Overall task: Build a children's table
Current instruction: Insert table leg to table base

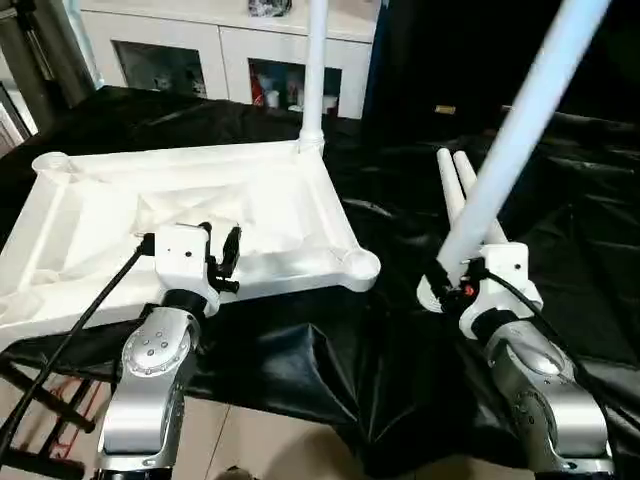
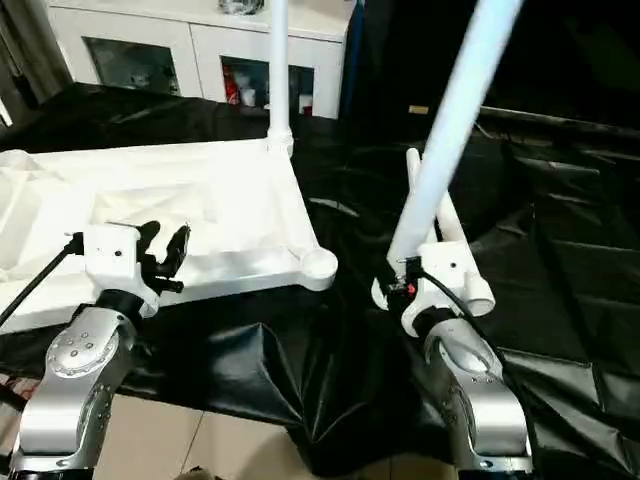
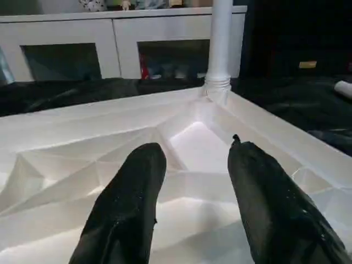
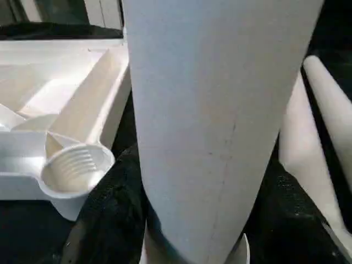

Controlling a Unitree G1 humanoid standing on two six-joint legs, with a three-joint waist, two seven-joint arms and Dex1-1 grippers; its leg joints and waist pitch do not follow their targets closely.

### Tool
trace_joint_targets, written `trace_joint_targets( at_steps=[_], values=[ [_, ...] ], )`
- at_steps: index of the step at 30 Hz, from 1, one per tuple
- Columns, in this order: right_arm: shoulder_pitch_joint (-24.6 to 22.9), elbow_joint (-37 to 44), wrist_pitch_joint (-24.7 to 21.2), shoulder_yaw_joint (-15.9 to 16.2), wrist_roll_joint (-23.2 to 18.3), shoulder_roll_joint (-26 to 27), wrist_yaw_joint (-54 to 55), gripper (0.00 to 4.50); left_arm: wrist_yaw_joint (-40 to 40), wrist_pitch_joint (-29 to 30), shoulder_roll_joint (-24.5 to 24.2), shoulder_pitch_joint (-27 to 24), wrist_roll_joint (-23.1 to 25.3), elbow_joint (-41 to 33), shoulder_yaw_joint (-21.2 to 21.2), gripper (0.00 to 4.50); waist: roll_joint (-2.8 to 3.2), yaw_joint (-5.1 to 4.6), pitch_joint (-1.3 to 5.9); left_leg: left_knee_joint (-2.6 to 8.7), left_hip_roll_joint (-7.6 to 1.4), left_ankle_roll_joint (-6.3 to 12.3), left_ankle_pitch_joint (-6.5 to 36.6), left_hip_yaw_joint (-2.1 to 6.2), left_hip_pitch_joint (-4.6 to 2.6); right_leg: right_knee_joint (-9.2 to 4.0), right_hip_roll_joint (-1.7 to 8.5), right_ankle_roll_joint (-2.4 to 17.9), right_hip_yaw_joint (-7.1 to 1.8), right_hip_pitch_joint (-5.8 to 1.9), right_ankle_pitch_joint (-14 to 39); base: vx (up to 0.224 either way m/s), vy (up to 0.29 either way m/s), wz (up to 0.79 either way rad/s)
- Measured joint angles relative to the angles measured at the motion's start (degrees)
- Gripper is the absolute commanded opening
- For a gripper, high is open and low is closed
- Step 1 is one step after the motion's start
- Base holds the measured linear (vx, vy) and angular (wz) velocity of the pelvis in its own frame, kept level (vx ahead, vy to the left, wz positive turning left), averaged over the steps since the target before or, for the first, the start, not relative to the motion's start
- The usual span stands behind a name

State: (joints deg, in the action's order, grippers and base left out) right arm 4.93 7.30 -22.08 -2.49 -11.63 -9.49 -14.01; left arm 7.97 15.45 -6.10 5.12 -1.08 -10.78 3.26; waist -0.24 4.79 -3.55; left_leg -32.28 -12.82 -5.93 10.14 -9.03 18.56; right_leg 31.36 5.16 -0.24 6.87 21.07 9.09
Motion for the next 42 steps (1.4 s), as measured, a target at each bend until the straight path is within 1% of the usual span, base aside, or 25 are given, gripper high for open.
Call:
trace_joint_targets(
  at_steps=[1, 2, 3, 4, 5, 6, 7, 9, 12, 14, 16, 18, 21, 24, 26, 28, 30, 33, 37, 42],
  values=[
    [0.2, 0.0, 0.0, 0.2, 0.0, -0.2, -0.4, 1.9, 0.0, 0.3, -0.1, -0.1, 0.0, -0.4, -0.2, 2.27, 0.2, -0.18, -0.12, 0.05, -0.09, 0.05, 0.5, 0.21, -0.57, -0.61, 0.0, 0.0, 0.46, -0.78, 0.0, 0.0, 0.0, 0.0],
    [0.5, 0.0, 0.0, 0.3, 0.0, -0.3, -0.8, 1.9, 0.1, 0.5, -0.2, -0.2, -0.1, -0.9, -0.3, 2.27, 0.26, -0.43, -0.09, 0.05, -0.18, -0.03, 0.8, 0.56, -0.82, -0.86, 0.05, 0.0, 0.6, -1.56, 0.0, 0.078, 0.025, -0.19],
    [0.9, 0.0, 0.1, 0.5, 0.0, -0.3, -1.1, 1.9, 0.3, 0.7, -0.3, -0.2, -0.3, -1.5, -0.3, 2.27, 0.19, -0.84, -0.07, -0.01, -0.2, -0.16, 0.9, 0.8, -1.13, -0.77, 0.07, 0.0, 0.61, -1.76, 0.0, 0.078, 0.025, -0.19],
    [1.0, 0.0, 0.1, 0.6, -0.1, -0.3, -1.4, 1.9, 0.3, 0.9, -0.4, -0.3, -0.4, -1.8, -0.1, 2.27, 0.08, -1.22, -0.05, 0.02, -0.06, -0.34, 1.1, 0.75, -1.49, -0.77, 0.08, 0.0, 0.51, -1.97, 0.0, 0.073, 0.012, -0.13],
    [1.0, 0.0, 0.1, 0.7, -0.1, -0.3, -1.6, 1.9, 0.4, 1.1, -0.4, -0.4, -0.4, -2.0, -0.1, 2.27, 0.06, -1.44, -0.02, 0.0, 0.09, -0.38, 1.3, 0.68, -1.67, -0.77, 0.08, 0.0, 0.49, -2.1, 0.0, 0.058, 0.012, -0.05],
    [1.1, 0.0, 0.2, 0.7, -0.2, -0.3, -1.6, 1.9, 0.4, 1.2, -0.4, -0.4, -0.5, -2.0, -0.1, 2.27, 0.06, -1.6, 0.02, 0.03, 0.12, -0.45, 1.4, 0.56, -1.69, -0.76, 0.08, 0.0, 0.46, -2.09, 0.0, 0.058, 0.012, -0.05],
    [1.0, 0.1, 0.2, 0.7, -0.3, -0.3, -1.7, 1.9, 0.5, 1.5, -0.4, -0.4, -0.6, -2.0, 0.0, 2.27, 0.07, -1.7, 0.03, 0.11, 0.15, -0.48, 1.5, 0.53, -1.53, -0.75, 0.06, 0.0, 0.4, -2.0, 0.0, 0.053, 0.007, -0.07],
    [1.0, 0.1, 0.2, 0.7, -0.4, -0.3, -2.0, 1.9, 0.5, 1.6, -0.4, -0.4, -0.7, -2.0, 0.2, 2.27, 0.08, -1.68, 0.09, 0.27, 0.18, -0.47, 1.5, 0.53, -1.51, -0.75, 0.03, 0.0, 0.33, -1.98, 0.1, 0.029, 0.0, -0.04],
    [1.1, 0.1, 0.2, 1.0, -0.4, -0.3, -2.3, 1.9, 0.4, 1.7, -0.6, -0.4, -0.9, -2.0, 0.2, 2.27, 0.14, -1.25, 0.27, 0.42, 0.24, -0.17, 2.0, 0.43, -1.63, -0.22, 0.03, 0.0, 0.05, -1.89, 1.0, 0.102, 0.0, 0.02],
    [1.1, 0.1, 0.2, 1.0, -0.4, -0.3, -2.6, 1.9, 0.5, 1.8, -0.6, -0.4, -0.9, -2.0, 0.2, 2.27, 0.25, -1.04, 0.44, 0.42, 0.29, -0.21, 2.4, 0.39, -1.71, 0.09, 0.04, 0.4, 0.0, -1.89, 1.5, 0.101, 0.001, 0.03],
    [1.0, 0.1, 0.2, 1.0, -0.3, -0.3, -2.7, 1.9, 0.5, 2.0, -0.7, -0.4, -0.9, -2.0, 0.2, 2.27, 0.27, -0.48, 0.5, 0.38, 0.35, -0.1, 2.8, 0.35, -1.93, 0.75, 0.09, 0.6, -0.05, -1.91, 2.4, 0.103, 0.002, 0.02],
    [1.0, 0.2, 0.2, 1.1, -0.3, -0.4, -2.8, 1.9, 0.5, 2.2, -0.7, -0.5, -1.0, -2.0, 0.1, 2.27, 0.26, 0.23, 0.64, 0.38, 0.37, 0.36, 3.3, 0.34, -2.08, 1.04, 0.07, 0.6, -0.05, -1.97, 3.2, 0.106, -0.005, 0.02],
    [1.1, 0.6, 0.2, 1.6, -0.2, -0.6, -3.0, 1.9, 0.5, 2.4, -0.9, -0.7, -1.0, -2.1, 0.1, 2.27, 0.21, 0.54, 0.7, 0.16, 0.43, 0.54, 4.0, 0.4, -2.21, 1.77, 0.09, 0.8, -0.1, -1.99, 4.3, 0.1, -0.009, 0.03],
    [1.1, 0.6, 0.2, 2.3, 0.0, -0.8, -3.4, 1.9, 0.5, 2.5, -1.3, -0.7, -1.2, -2.1, 0.2, 2.27, 0.18, 0.77, 0.77, -0.06, 0.49, 1.51, 4.5, 0.54, -2.14, 1.91, 0.07, 0.8, -0.08, -2.04, 4.9, 0.081, -0.007, 0.03],
    [1.1, 0.6, 0.2, 2.5, 0.1, -0.8, -3.5, 1.9, 0.5, 2.6, -1.3, -0.7, -1.3, -2.1, 0.2, 2.27, 0.14, 0.8, 0.79, -0.1, 0.71, 1.9, 4.8, 0.73, -2.16, 2.25, 0.12, 1.1, -0.21, -2.05, 5.4, 0.066, -0.006, 0.07],
    [1.4, 0.6, 0.2, 2.5, 0.1, -0.8, -3.8, 1.9, 0.5, 2.8, -1.4, -0.7, -1.3, -2.1, 0.2, 2.27, 0.08, 0.89, 0.82, -0.4, 0.89, 2.66, 5.2, 0.82, -2.18, 2.79, 0.13, 1.1, -0.61, -2.07, 5.9, 0.056, -0.006, 0.07],
    [1.7, 0.6, 0.2, 2.5, 0.2, -0.8, -3.8, 1.9, 0.5, 2.8, -1.4, -0.7, -1.3, -2.1, 0.2, 2.27, -0.01, 1.13, 0.88, -0.65, 0.9, 3.13, 5.5, 0.91, -2.16, 2.98, 0.1, 0.9, -0.69, -2.14, 6.2, 0.0, 0.0, 0.0],
    [1.7, 0.6, 0.2, 2.6, 0.2, -0.8, -3.9, 1.9, 0.5, 2.9, -1.5, -0.8, -1.3, -2.1, 0.2, 2.27, -0.2, 1.41, 0.99, -0.82, 0.9, 3.37, 5.6, 0.94, -2.15, 3.15, 0.1, 0.9, -0.71, -2.15, 6.4, 0.0, 0.0, 0.0],
    [1.7, 0.6, 0.3, 3.2, 0.3, -0.8, -4.0, 1.9, 0.5, 2.9, -1.8, -0.9, -1.4, -2.1, 0.2, 2.27, -0.64, 1.65, 1.27, -1.1, 0.9, 3.43, 5.7, 0.97, -2.24, 3.59, 0.11, 0.8, -0.89, -2.17, 6.6, 0.0, 0.0, 0.0],
    [1.7, 0.5, 0.4, 3.2, 0.3, -0.8, -4.1, 1.9, 0.5, 2.9, -2.1, -1.3, -1.5, -2.1, 0.3, 2.27, -0.67, 1.7, 1.29, -1.25, 0.9, 3.38, 5.7, 0.96, -2.48, 3.76, 0.04, 0.8, -1.12, -2.4, 6.6, 0.0, 0.0, 0.0]
  ],
)
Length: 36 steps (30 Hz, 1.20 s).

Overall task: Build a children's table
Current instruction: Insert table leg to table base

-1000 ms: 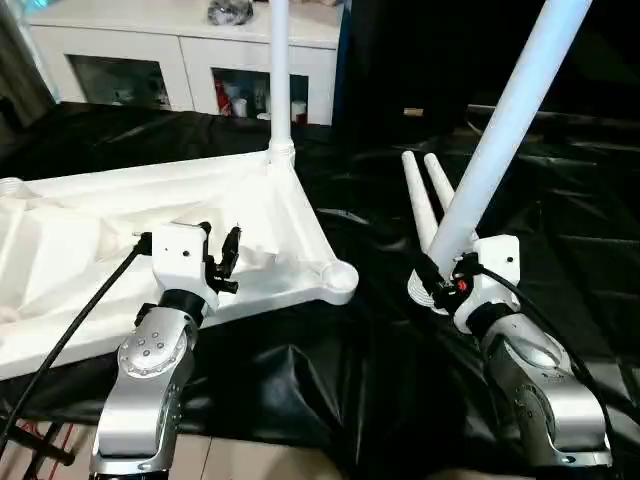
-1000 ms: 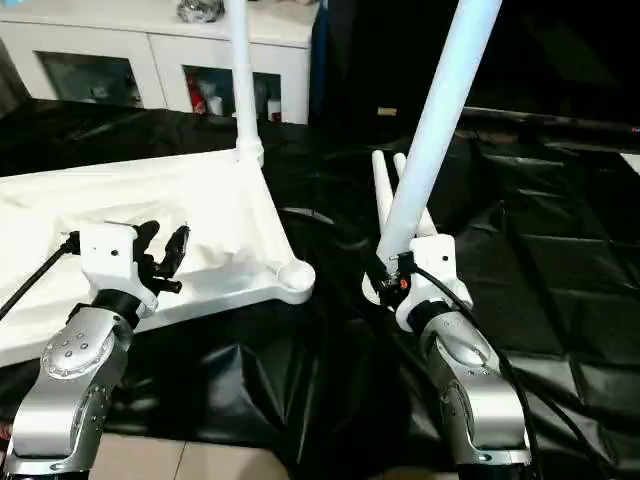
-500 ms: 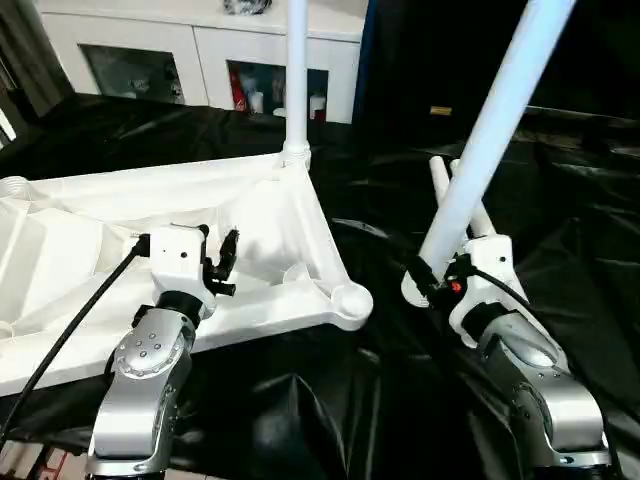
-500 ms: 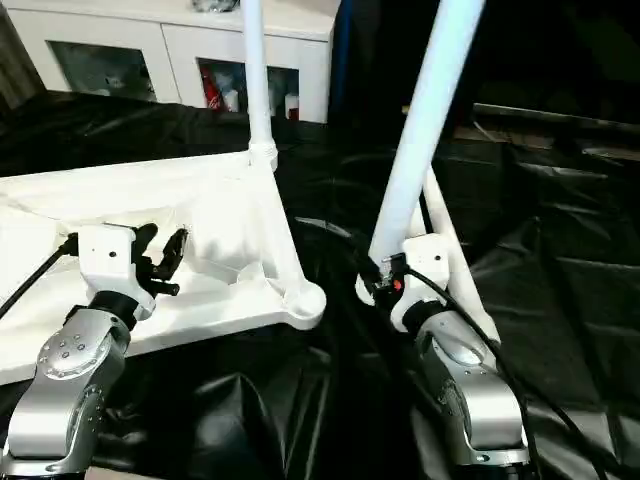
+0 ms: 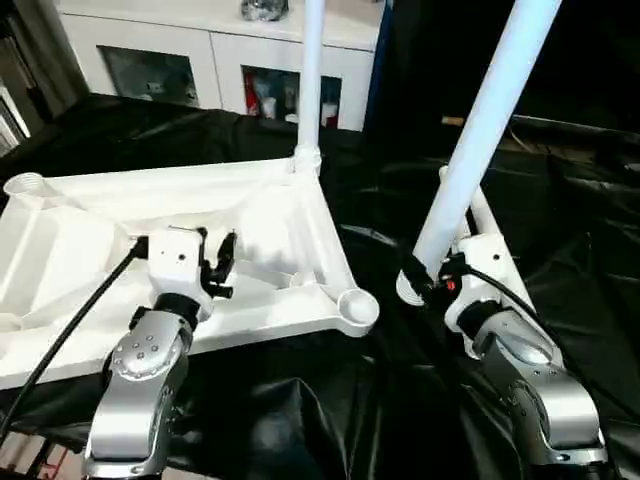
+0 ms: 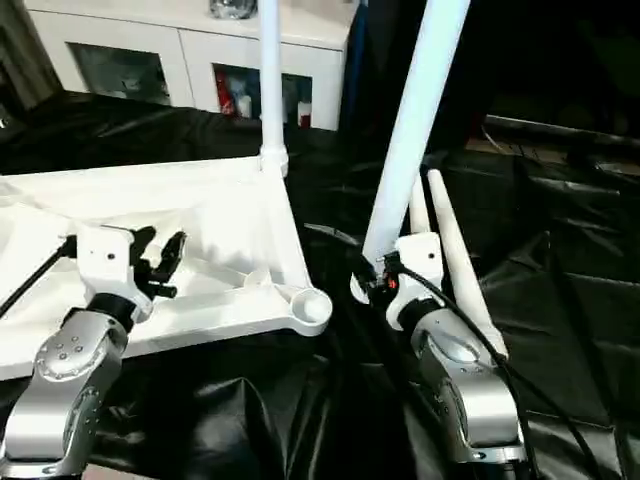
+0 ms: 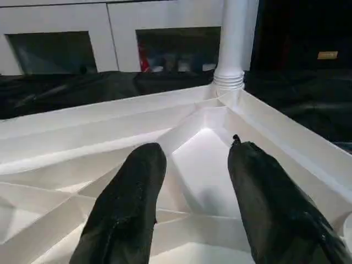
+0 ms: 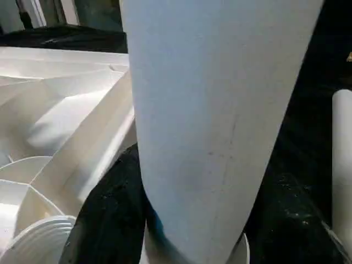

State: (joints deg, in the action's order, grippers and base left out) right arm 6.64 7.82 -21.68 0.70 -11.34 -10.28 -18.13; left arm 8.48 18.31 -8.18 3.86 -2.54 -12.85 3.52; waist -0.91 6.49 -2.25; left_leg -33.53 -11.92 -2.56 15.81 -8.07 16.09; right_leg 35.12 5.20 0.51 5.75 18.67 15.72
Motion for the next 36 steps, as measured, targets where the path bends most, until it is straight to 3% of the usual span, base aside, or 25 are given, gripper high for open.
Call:
trace_joint_targets(
  at_steps=[5, 7, 9, 10, 12, 13, 14, 15, 16, 17, 18, 19, 20, 21, 22, 23, 24, 25, 26, 27, 29, 31, 33, 36],
  values=[
    [0.0, -0.1, 1.2, 2.0, 1.3, -0.8, -0.6, 1.9, 0.2, 0.0, -0.2, 0.0, -0.1, 0.0, 0.0, 2.27, 0.03, 0.0, 0.03, -0.03, 0.02, -0.95, 0.0, 0.05, -0.08, 0.02, -0.02, 0.0, -0.12, -0.11, 0.0, 0.0, 0.0, 0.0],
    [-0.7, -0.2, 1.9, 2.6, 3.0, -2.0, -0.8, 1.9, 0.5, 0.0, -0.1, 0.4, -0.2, 0.0, -0.7, 2.27, 0.73, -0.56, 0.25, -1.85, 0.08, 0.94, 0.5, 1.95, 2.07, -1.35, 0.18, -1.2, 2.25, -1.41, -0.2, 0.01, 0.012, 0.22],
    [-0.8, -0.7, 2.0, 2.5, 3.0, -1.6, -0.8, 1.9, 0.7, 0.0, -0.3, 0.2, -0.2, -0.2, -0.8, 2.27, 1.26, -0.85, 0.42, -2.38, 0.05, 0.98, 0.5, 3.46, 2.69, -2.6, 0.29, -1.4, 4.3, -2.94, -0.2, 0.054, 0.042, 0.79],
    [0.0, -1.2, 1.9, 2.6, 2.6, -0.4, -0.7, 1.9, 0.7, 0.0, -0.7, -0.4, -0.2, -0.3, -0.2, 2.27, 0.75, -0.99, 0.5, -1.73, 0.11, 0.18, 0.4, 3.57, 1.47, -1.69, 0.16, -0.7, 3.45, -2.44, 0.5, 0.12, -0.025, 0.41],
    [0.4, -0.9, 2.1, 3.8, 2.2, 0.8, -1.0, 1.9, 0.7, 0.1, -1.4, -0.9, -0.1, -0.3, 0.9, 2.27, 0.53, -1.24, 0.49, -2.06, 0.92, -1.05, 1.0, 3.57, 0.38, 2.14, 0.3, 2.4, 1.31, -1.39, 2.4, 0.111, -0.052, 0.08],
    [0.2, -1.0, 2.1, 4.0, 2.2, 0.6, -1.1, 1.9, 0.7, 0.1, -1.6, -0.8, -0.1, -0.3, 1.2, 2.27, -0.02, -1.36, 0.49, -2.19, 1.58, -1.27, 1.2, 3.32, -0.28, 3.52, 0.43, 2.9, -0.23, -0.38, 3.1, 0.053, -0.021, 0.09],
    [-0.2, -1.0, 2.0, 3.8, 1.9, 0.3, -1.2, 1.9, 0.7, 0.1, -1.5, -0.7, -0.2, -0.3, 1.1, 2.27, -0.41, -1.38, 0.39, -2.09, 1.84, -1.19, 1.3, 2.35, -0.9, 4.1, 0.34, 2.4, -1.61, -0.16, 3.3, 0.059, -0.016, -0.15],
    [-0.4, -1.1, 1.8, 3.5, 1.6, 0.3, -1.2, 1.9, 0.7, 0.1, -1.1, -0.9, -0.2, -0.3, 1.0, 2.27, -0.83, -0.38, 0.18, -1.27, 1.48, -1.33, 1.5, -0.06, -1.99, 4.19, -0.35, 1.9, -3.58, -0.67, 3.5, 0.059, -0.016, -0.15],
    [-0.7, -1.1, 1.7, 2.8, 1.1, 0.1, -1.2, 1.9, 0.7, 0.1, -0.6, -0.7, -0.2, -0.3, 0.5, 2.27, -0.62, 0.66, 0.09, -1.69, 1.38, -0.88, 1.8, -0.14, -2.09, 3.46, -1.79, 1.0, -5.56, -1.17, 3.2, 0.122, -0.014, -0.37],
    [-1.5, -1.2, 1.8, 2.0, 0.9, -0.3, -1.1, 1.9, 0.9, 0.2, 0.0, -0.1, -0.3, -0.3, -1.0, 2.27, -0.33, 1.55, -0.07, -3.35, 1.75, -1.16, 2.0, -0.18, -1.86, 2.86, -3.4, 0.6, -7.45, -1.89, 2.9, 0.097, -0.009, -0.32],
    [-2.1, -1.4, 1.8, 1.4, 1.1, -1.0, -0.8, 1.9, 1.2, 0.1, 0.2, 0.1, -0.5, -0.6, -2.1, 2.27, -0.19, 2.39, -0.12, -6.23, 2.49, -0.88, 2.1, 0.98, -0.13, 1.91, -4.26, 0.1, -7.81, -2.97, 2.6, 0.097, -0.009, -0.32],
    [-2.1, -1.3, 1.8, 1.0, 1.4, -1.2, -0.6, 1.9, 1.2, 0.1, 0.0, 0.2, -0.6, -0.9, -2.1, 2.27, 0.96, 2.86, 0.27, -6.46, 3.0, -1.14, 1.8, 1.52, 1.44, 1.4, -4.81, 0.0, -7.34, -3.54, 2.5, 0.0, 0.0, 0.0],
    [-1.8, -1.3, 1.8, 0.9, 1.8, -1.0, -0.4, 1.9, 1.2, 0.0, -0.5, 0.1, -0.6, -1.1, -1.7, 2.27, 1.59, 2.9, 0.6, -5.23, 2.94, -0.17, 0.9, 1.87, 2.61, 1.26, -5.52, 0.0, -6.53, -3.76, 2.5, 0.071, 0.022, 0.0],
    [-1.6, -1.3, 1.8, 1.6, 2.0, 0.4, -0.2, 1.9, 1.2, 0.0, -1.4, -0.4, -0.6, -1.1, -0.5, 2.27, 1.37, 2.17, 0.67, -4.84, 3.0, 0.11, 1.1, 2.43, 2.32, 1.65, -5.25, 0.5, -5.31, -3.29, 2.8, 0.071, 0.022, 0.0],
    [-1.2, -1.0, 1.8, 3.0, 1.9, 1.3, -0.4, 1.9, 1.2, 0.0, -1.9, -0.6, -0.6, -0.9, 0.6, 2.27, 0.69, 1.54, 0.69, -4.43, 3.43, 0.33, 1.1, 2.65, 2.12, 3.6, -4.31, 2.3, -4.24, -2.12, 3.0, 0.137, -0.021, 0.02],
    [-1.1, -0.8, 1.8, 3.7, 1.8, 1.4, -0.4, 1.9, 1.4, 0.0, -2.1, -0.8, -0.6, -0.7, 1.1, 2.27, 0.55, 1.28, 0.72, -4.44, 3.54, 0.54, 1.2, 2.67, 1.95, 6.03, -3.49, 2.4, -3.24, -0.83, 3.1, 0.104, -0.034, 0.12],
    [-1.5, -0.3, 1.8, 3.5, 1.8, 1.4, 0.1, 1.9, 2.1, -0.1, -2.2, -0.9, -0.6, -0.7, 0.6, 2.27, 0.34, 0.9, 0.86, -4.44, 3.67, 0.7, 1.4, 2.64, 1.77, 7.2, -2.59, 1.7, -3.16, 0.79, 2.8, 0.104, -0.034, 0.12],
    [-1.8, 0.2, 1.8, 3.1, 1.7, 1.4, 0.6, 1.9, 2.9, -0.2, -2.5, -0.9, -0.6, -0.9, 0.0, 2.27, -0.19, 0.75, 1.01, -4.5, 4.05, 0.79, 1.4, 2.42, 1.88, 6.34, -1.54, 0.8, -3.37, 2.32, 2.0, 0.0, 0.0, 0.0],
    [-2.1, 0.9, 1.6, 2.5, 1.7, 1.4, 1.1, 1.9, 3.7, -0.4, -2.8, -0.9, -0.6, -0.9, -0.6, 2.27, -1.29, 0.62, 1.13, -4.98, 4.73, 0.92, 1.5, 2.0, 2.24, 3.84, -0.3, -1.1, -4.16, 3.2, -0.4, 0.007, -0.084, 0.08],
    [-2.5, 1.2, 1.3, 1.6, 1.6, 1.3, 1.6, 1.9, 4.4, -0.5, -2.6, -0.9, -0.6, -0.8, -1.3, 2.27, -1.71, 0.88, 1.04, -5.31, 4.82, 0.91, 1.6, 2.0, 2.73, 4.46, -0.15, -2.5, -4.62, 3.3, -0.7, 0.007, -0.084, 0.08],
    [-3.4, 1.1, 0.0, -0.5, 0.9, 1.1, 2.7, 1.9, 5.7, -0.7, -2.6, -0.8, -0.7, -0.6, -4.1, 2.27, -1.45, 1.44, 0.99, -3.61, 4.61, -0.46, 0.6, 2.11, 2.8, 3.88, -0.72, -2.0, -4.86, 3.75, -1.2, 0.002, -0.102, 0.0],
    [-3.6, 1.2, -0.7, -1.3, 0.5, 1.3, 3.1, 1.9, 6.2, -0.9, -3.4, -0.1, -0.5, -0.1, -4.6, 2.27, -1.4, 1.46, 0.98, -3.26, 4.18, -1.8, -0.2, 2.16, 3.11, 3.9, -1.32, -1.6, -4.83, 4.3, -1.5, 0.006, -0.088, -0.03],
    [-3.6, 1.3, -0.7, -1.3, 0.4, 1.9, 3.2, 1.9, 7.8, -1.5, -5.2, 0.9, -0.4, 1.1, -4.7, 2.27, -1.26, 1.44, 0.88, -3.04, 3.59, -2.33, -0.4, 2.21, 3.1, 3.45, -1.94, -1.0, -4.75, 4.24, -1.8, -0.025, -0.062, -0.05],
    [-3.4, 1.6, -0.6, -1.3, 0.2, 1.8, 3.0, 1.9, 13.5, -0.8, -7.2, 2.2, -1.8, 1.7, -6.6, 2.27, -1.04, 1.49, 0.67, -2.26, 3.38, -2.91, -0.7, 2.04, 2.91, 2.74, -2.02, -0.4, -4.67, 4.08, -2.3, -0.036, -0.016, -0.01]
  ],
)
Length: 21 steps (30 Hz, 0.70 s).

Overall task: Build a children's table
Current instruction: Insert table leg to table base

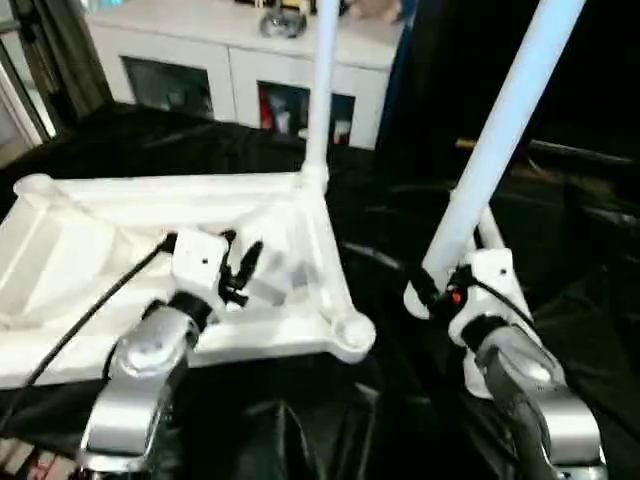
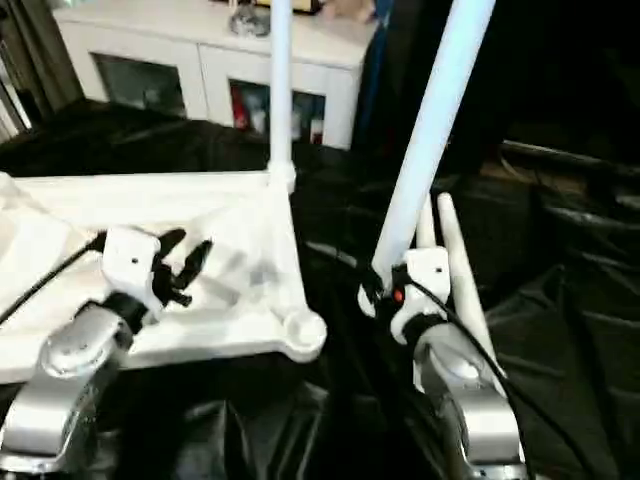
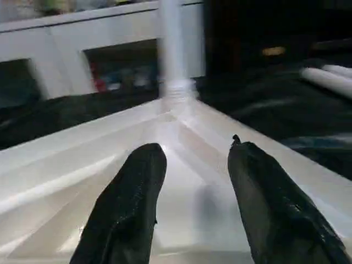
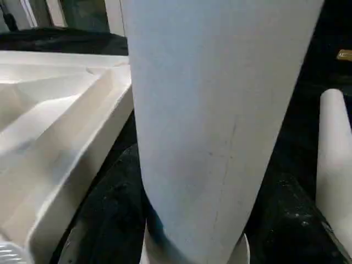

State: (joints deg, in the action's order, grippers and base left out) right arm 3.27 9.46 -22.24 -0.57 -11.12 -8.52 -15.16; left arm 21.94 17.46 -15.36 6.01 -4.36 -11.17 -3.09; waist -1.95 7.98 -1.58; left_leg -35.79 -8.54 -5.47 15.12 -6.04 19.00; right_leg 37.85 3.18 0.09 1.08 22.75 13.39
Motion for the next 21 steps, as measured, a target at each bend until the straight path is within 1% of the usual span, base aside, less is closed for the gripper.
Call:
trace_joint_targets(
  at_steps=[1, 2, 4, 6, 8, 10, 12, 15, 16, 19, 20, 21],
  values=[
    [0.4, 0.0, 0.0, 0.1, 0.0, -0.3, -0.3, 1.9, 2.8, 0.5, -1.2, 1.0, -0.6, 0.5, -1.3, 2.27, 0.07, 0.03, -0.12, 0.0, -0.08, -0.02, -0.1, -0.15, -0.04, 0.0, 0.0, 0.1, -0.01, 0.0, -0.2, -0.069, -0.015, 0.0],
    [1.1, 0.0, 0.1, 0.3, 0.0, -0.6, -0.4, 1.9, 4.7, 0.8, -1.9, 1.8, -1.0, 0.8, -2.1, 2.47, 0.19, 0.02, -0.23, 0.0, -0.15, -0.02, -0.2, -0.27, -0.04, -0.07, 0.0, 0.1, -0.02, 0.0, -0.3, 0.0, 0.0, 0.0],
    [2.5, 0.1, 0.2, 0.5, -0.2, -1.6, -1.6, 1.9, 12.1, 1.7, -5.2, 4.1, -2.8, 1.4, -5.0, 2.6, 0.36, 0.05, -0.4, 0.02, -0.39, -0.12, -0.4, -0.62, -0.02, -0.21, 0.0, -0.1, -0.02, 0.02, -0.6, -0.072, -0.007, -0.01],
    [3.6, 0.1, 0.2, 0.4, -0.5, -2.2, -2.6, 1.9, 17.2, 2.2, -7.0, 5.7, -3.8, 1.7, -6.6, 2.64, 0.51, -0.04, -0.49, 0.08, -0.42, -0.03, -0.8, -0.71, -0.03, -0.26, 0.0, -0.1, -0.05, 0.01, -0.8, -0.079, -0.006, 0.0],
    [4.2, -0.2, 0.2, 0.3, -0.7, -2.8, -3.9, 1.9, 21.3, 2.4, -8.9, 7.8, -4.3, 3.1, -8.4, 2.9, 0.6, -0.05, -0.55, 0.15, -0.43, -0.01, -1.1, -0.74, -0.02, -0.36, 0.0, 0.0, -0.05, 0.03, -1.1, -0.025, -0.001, 0.0],
    [5.4, -0.9, 0.1, 0.4, -1.2, -3.9, -5.7, 1.9, 26.8, 3.2, -12.1, 9.7, -4.5, 4.2, -10.4, 2.9, 0.74, -0.14, -0.63, 0.19, -0.43, -0.02, -1.2, -0.76, 0.0, -0.42, 0.0, 0.0, -0.07, 0.07, -1.3, 0.0, 0.0, 0.0],
    [5.7, -0.9, 0.1, 0.4, -1.8, -5.1, -7.2, 1.9, 31.3, 4.1, -14.4, 10.6, -4.5, 4.6, -12.1, 2.9, 0.77, -0.16, -0.65, 0.2, -0.44, -0.04, -1.2, -0.78, 0.0, -0.42, 0.0, 0.0, -0.08, 0.07, -1.3, 0.0, 0.0, 0.0],
    [5.9, -1.1, -0.1, 0.5, -2.2, -6.5, -9.1, 1.9, 36.9, 4.2, -17.3, 12.7, -3.8, 8.2, -15.1, 2.9, 0.84, -0.1, -0.7, 0.21, -0.46, -0.08, -1.3, -0.81, 0.03, -0.42, 0.0, 0.0, -0.08, 0.09, -1.4, 0.0, 0.0, 0.0],
    [5.9, -1.2, -0.1, 0.5, -2.2, -6.6, -9.2, 1.9, 37.9, 4.2, -17.4, 13.2, -3.7, 9.3, -15.4, 2.9, 0.86, -0.11, -0.71, 0.21, -0.46, -0.07, -1.3, -0.82, 0.04, -0.42, 0.0, 0.0, -0.07, 0.08, -1.4, 0.0, 0.0, 0.0],
    [6.3, -1.4, -0.1, 0.7, -2.3, -7.0, -10.0, 1.9, 40.9, 3.2, -17.3, 17.0, -2.8, 15.3, -16.9, 2.9, 0.89, -0.03, -0.73, 0.23, -0.48, -0.04, -1.4, -0.86, 0.08, -0.46, 0.01, 0.0, -0.07, 0.09, -1.4, 0.0, 0.0, 0.0],
    [6.3, -1.4, -0.1, 0.7, -2.3, -7.0, -10.2, 1.9, 41.4, 2.9, -17.3, 17.6, -2.6, 16.4, -17.0, 2.54, 0.89, -0.06, -0.72, 0.23, -0.49, -0.04, -1.4, -0.87, 0.08, -0.47, 0.01, 0.3, -0.07, 0.09, -1.6, 0.0, 0.0, 0.0],
    [6.4, -1.4, -0.1, 0.7, -2.3, -7.3, -10.4, 1.9, 42.1, 2.3, -17.2, 18.6, -2.5, 18.1, -17.3, 2.54, 0.9, -0.07, -0.73, 0.23, -0.51, -0.04, -1.4, -0.88, 0.11, -0.51, 0.01, 0.3, -0.07, 0.1, -1.6, 0.0, 0.0, 0.0]
  ],
)
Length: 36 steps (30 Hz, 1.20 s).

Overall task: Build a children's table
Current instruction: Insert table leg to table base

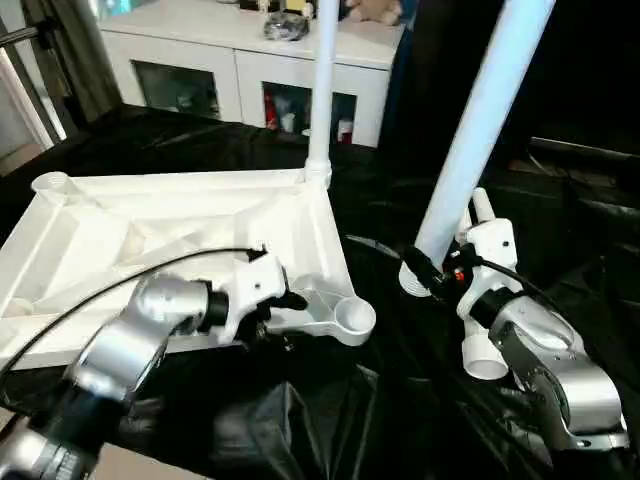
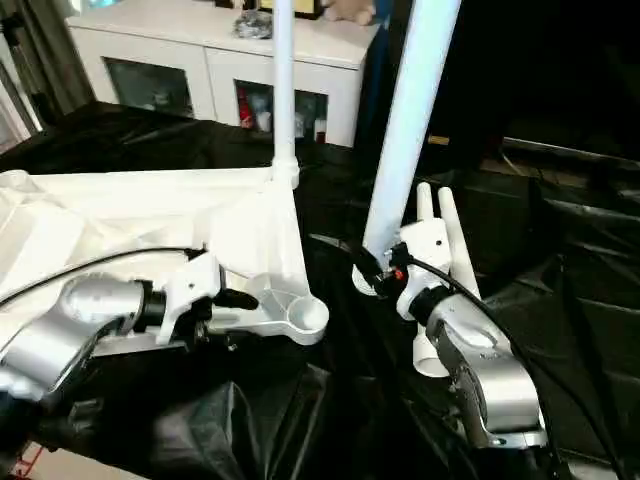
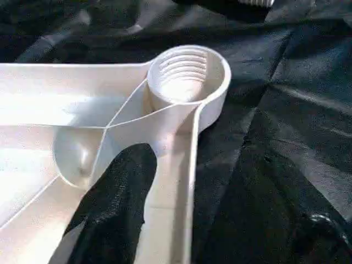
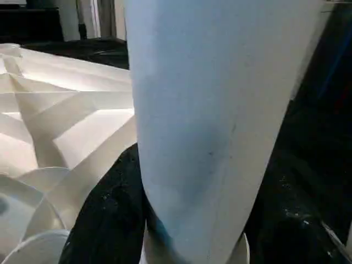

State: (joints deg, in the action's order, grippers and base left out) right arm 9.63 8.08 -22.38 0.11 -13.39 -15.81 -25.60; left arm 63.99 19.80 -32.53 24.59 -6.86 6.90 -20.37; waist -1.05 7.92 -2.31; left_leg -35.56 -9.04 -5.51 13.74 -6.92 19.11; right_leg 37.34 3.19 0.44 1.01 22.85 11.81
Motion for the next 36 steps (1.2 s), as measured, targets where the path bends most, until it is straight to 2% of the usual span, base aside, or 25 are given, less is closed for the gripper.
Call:
trace_joint_targets(
  at_steps=[2, 3, 7, 11, 19, 20, 22, 30, 33, 36],
  values=[
    [0.0, 0.0, 0.0, 0.0, 0.0, -0.3, -0.2, 1.9, 1.1, -0.3, 0.3, 1.7, 0.0, 2.6, -0.3, 2.54, 0.01, 0.01, 0.0, 0.03, -0.03, 0.0, 0.0, -0.03, 0.03, -0.13, 0.0, 0.0, 0.02, -0.01, 0.0, 0.0, 0.0, 0.0],
    [0.0, -0.1, 0.0, 0.0, 0.0, -0.5, -0.5, 1.9, 1.6, -0.6, 0.6, 2.9, 0.2, 4.3, -0.4, 2.34, 0.01, 0.0, 0.0, 0.03, -0.05, 0.0, 0.0, -0.07, 0.07, -0.2, 0.0, 0.0, 0.02, 0.0, 0.0, 0.0, 0.0, 0.0],
    [0.0, -0.1, 0.0, 0.2, -0.3, -0.6, -1.1, 1.9, 3.4, -2.6, 0.8, 5.1, 1.1, 9.0, -1.0, 2.09, 0.1, -0.13, -0.05, 0.03, -0.09, 0.01, 0.0, -0.17, 0.13, -0.32, 0.0, 0.0, 0.02, 0.02, 0.0, 0.0, 0.0, 0.0],
    [-0.3, -0.1, 0.0, 0.5, -0.4, -0.3, -1.1, 1.9, 5.9, -4.0, 0.8, 5.5, 1.5, 12.2, -1.4, 1.65, 0.31, -0.53, -0.16, 0.07, -0.13, 0.01, 0.0, -0.21, 0.14, -0.34, 0.0, 0.0, 0.02, 0.04, 0.0, 0.0, 0.0, 0.0],
    [-0.6, -0.2, 0.0, 0.3, -0.5, -0.2, -1.1, 1.9, 7.2, -5.3, 1.7, 5.8, 1.5, 15.4, -1.5, 1.06, 0.45, -1.28, -0.25, 0.09, -0.24, 0.0, 0.0, -0.34, 0.09, -0.31, 0.0, 0.0, 0.03, 0.01, 0.0, 0.0, 0.0, 0.0],
    [-0.6, -0.3, 0.0, 0.3, -0.5, -0.1, -1.1, 1.9, 7.2, -5.7, 1.8, 5.8, 1.5, 16.0, -1.5, 1.06, 0.45, -1.31, -0.26, 0.09, -0.25, 0.0, 0.0, -0.34, 0.09, -0.31, 0.0, 0.0, 0.03, 0.01, 0.0, 0.0, 0.0, 0.0],
    [-0.6, -0.4, 0.0, 0.3, -0.5, -0.1, -1.1, 1.9, 7.5, -6.8, 2.0, 5.8, 1.7, 16.7, -1.5, 0.73, 0.46, -1.32, -0.26, 0.1, -0.25, 0.0, 0.0, -0.35, 0.09, -0.31, 0.0, 0.0, 0.03, 0.01, 0.0, 0.0, 0.0, 0.0],
    [-0.5, -0.4, -0.1, 0.4, -0.7, 0.4, -1.2, 1.9, 8.4, -8.6, 2.1, 6.9, 2.3, 18.4, -2.5, 0.23, 0.55, -1.35, -0.31, 0.16, -0.28, 0.0, 0.0, -0.38, 0.06, -0.31, 0.0, 0.1, 0.03, 0.0, -0.1, 0.0, 0.0, 0.0],
    [-0.1, -0.5, -1.7, 0.4, -2.5, 0.7, -1.9, 1.9, 8.4, -8.9, 2.1, 7.0, 2.6, 18.6, -2.5, 0.04, 0.56, -1.35, -0.32, 0.29, -0.28, -0.04, 0.0, -0.39, 0.01, -0.32, 0.0, 0.0, 0.03, 0.0, 0.0, 0.0, 0.0, 0.0],
    [2.4, -2.3, -5.7, 1.4, -4.5, 0.6, -5.0, 1.9, 8.4, -9.2, 1.9, 7.1, 3.2, 18.6, -2.5, 0.0, 0.56, -1.39, -0.32, 0.51, -0.28, -0.07, 0.0, -0.42, -0.05, -0.33, 0.0, -0.2, 0.03, 0.01, 0.1, 0.0, 0.0, 0.0]
  ],
)
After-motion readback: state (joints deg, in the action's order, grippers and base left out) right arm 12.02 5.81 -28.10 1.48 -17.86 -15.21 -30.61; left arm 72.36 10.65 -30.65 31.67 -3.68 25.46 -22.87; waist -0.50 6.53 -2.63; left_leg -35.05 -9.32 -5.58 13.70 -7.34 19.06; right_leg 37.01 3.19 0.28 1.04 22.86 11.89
